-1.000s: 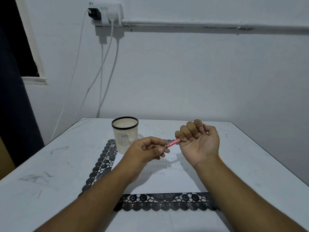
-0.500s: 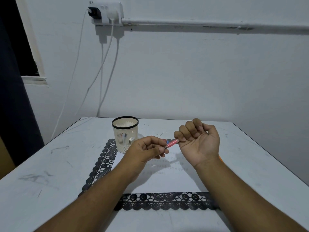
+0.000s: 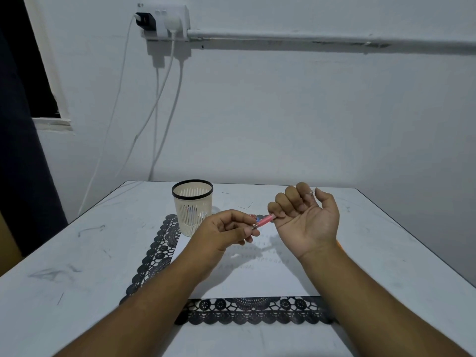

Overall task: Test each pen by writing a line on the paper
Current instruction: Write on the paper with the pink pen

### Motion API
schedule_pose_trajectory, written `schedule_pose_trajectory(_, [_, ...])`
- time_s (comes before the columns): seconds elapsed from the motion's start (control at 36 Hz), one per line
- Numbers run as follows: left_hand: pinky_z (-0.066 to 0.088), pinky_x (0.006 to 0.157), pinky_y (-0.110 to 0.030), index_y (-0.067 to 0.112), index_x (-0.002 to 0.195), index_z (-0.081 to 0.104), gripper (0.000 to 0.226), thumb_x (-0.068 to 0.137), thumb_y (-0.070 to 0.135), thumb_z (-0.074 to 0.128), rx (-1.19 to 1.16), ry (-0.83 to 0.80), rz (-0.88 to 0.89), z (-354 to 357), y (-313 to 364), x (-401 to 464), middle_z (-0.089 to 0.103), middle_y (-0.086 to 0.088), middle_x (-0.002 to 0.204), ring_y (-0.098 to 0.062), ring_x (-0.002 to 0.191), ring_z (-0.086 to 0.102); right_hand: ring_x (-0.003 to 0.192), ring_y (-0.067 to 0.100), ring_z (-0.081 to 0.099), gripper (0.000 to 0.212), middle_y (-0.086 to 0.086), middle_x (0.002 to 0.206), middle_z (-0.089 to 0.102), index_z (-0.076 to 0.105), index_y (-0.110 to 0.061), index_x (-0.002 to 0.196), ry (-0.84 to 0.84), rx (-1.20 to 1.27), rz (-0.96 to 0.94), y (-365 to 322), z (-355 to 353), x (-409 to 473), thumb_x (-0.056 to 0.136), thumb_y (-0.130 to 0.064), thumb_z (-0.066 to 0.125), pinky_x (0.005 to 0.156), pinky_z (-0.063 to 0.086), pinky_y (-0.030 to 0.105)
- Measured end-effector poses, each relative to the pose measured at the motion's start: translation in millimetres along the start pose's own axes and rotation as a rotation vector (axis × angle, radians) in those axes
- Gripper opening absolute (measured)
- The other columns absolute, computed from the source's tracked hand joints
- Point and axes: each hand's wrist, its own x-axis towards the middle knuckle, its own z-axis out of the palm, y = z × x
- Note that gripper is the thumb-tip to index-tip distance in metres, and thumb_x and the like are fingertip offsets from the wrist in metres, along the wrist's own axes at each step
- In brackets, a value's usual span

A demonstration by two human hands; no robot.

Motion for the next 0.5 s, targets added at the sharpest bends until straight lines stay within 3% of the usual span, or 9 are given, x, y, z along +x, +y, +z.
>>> schedule_pose_trajectory(0.14, [0.054,0.078,-0.027,0.017,0.090,0.079,0.023,0.088,-0.003,0.070,0.007,0.006,0.009,0.4,-0.6,0.5,0.076,-0.016,0.090,-0.018,0.079,0.067,0.058,0.018,0.012,0.017,-0.002,0.061,0.020,0.032,-0.019,0.066,-0.015,-0.051,-0.013,-0.9,0.9,0.1,0.082,-0.023,0.038,0.056,0.023,0.030])
schedule_pose_trajectory(0.33, [0.054,0.075,-0.025,0.006,0.093,0.073,0.014,0.090,-0.006,0.068,0.056,0.031,0.007,-0.7,-2.8,1.9,0.076,-0.014,0.087,-0.016,0.076,0.067,0.058,0.019,0.012,0.018,-0.002,0.060,0.021,0.031,-0.019,0.066,-0.042,-0.074,-0.018,-0.1,1.6,-0.8,0.082,-0.024,0.038,0.057,0.022,0.031])
schedule_pose_trajectory(0.42, [0.054,0.074,-0.026,0.005,0.098,0.072,0.011,0.091,-0.003,0.069,0.077,0.065,-0.006,-0.3,-4.3,3.3,0.075,-0.012,0.082,-0.017,0.074,0.067,0.060,0.019,0.012,0.020,-0.002,0.062,0.019,0.031,-0.019,0.067,-0.051,-0.077,-0.022,-0.4,1.2,-1.1,0.082,-0.028,0.041,0.059,0.021,0.031])
schedule_pose_trajectory(0.5, [0.053,0.075,-0.028,0.004,0.090,0.073,0.002,0.091,0.006,0.073,0.154,0.077,-0.041,-1.5,-6.7,4.3,0.074,-0.011,0.078,-0.017,0.072,0.065,0.059,0.019,0.013,0.022,-0.002,0.061,0.022,0.033,-0.019,0.066,-0.089,-0.124,-0.034,-1.3,0.5,-0.8,0.083,-0.030,0.040,0.058,0.021,0.032])
